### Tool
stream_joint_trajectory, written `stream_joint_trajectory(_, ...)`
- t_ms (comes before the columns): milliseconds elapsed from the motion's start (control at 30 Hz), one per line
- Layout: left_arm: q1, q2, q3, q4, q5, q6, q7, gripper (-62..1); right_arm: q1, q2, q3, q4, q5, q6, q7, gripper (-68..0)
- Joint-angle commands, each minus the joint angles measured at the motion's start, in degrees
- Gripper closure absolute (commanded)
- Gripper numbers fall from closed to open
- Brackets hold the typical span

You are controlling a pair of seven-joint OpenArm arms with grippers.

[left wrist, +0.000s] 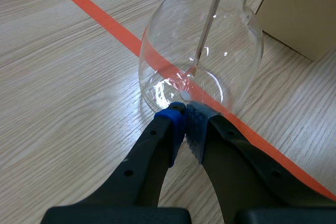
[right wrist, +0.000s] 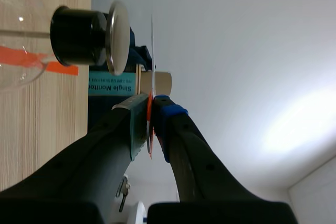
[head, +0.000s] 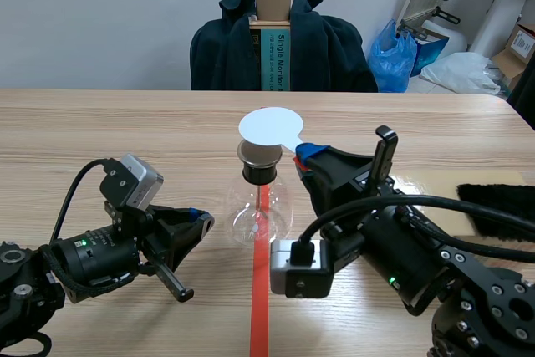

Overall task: Do the electroscope experiment.
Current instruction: 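Move the plate toward and away from the electroscope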

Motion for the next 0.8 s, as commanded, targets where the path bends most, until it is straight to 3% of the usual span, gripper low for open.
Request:
stream_joint_trajectory(0,-0.17,-0.20,-0.02,1.29,-0.57,-0.11,-0.76,-3.7,0.52,0.28,0.37,0.48,0.20,-0.59,-1.62,-0.6)
stream_joint_trajectory(500,-0.17,-0.20,-0.02,1.29,-0.57,-0.11,-0.76,-3.7,0.52,0.28,0.37,0.48,0.22,-0.55,-16.68,-0.6)
stream_joint_trajectory(767,-0.17,-0.20,-0.02,1.29,-0.57,-0.11,-0.76,-3.6,0.52,0.28,0.37,0.48,0.22,-0.50,-18.58,-0.6)
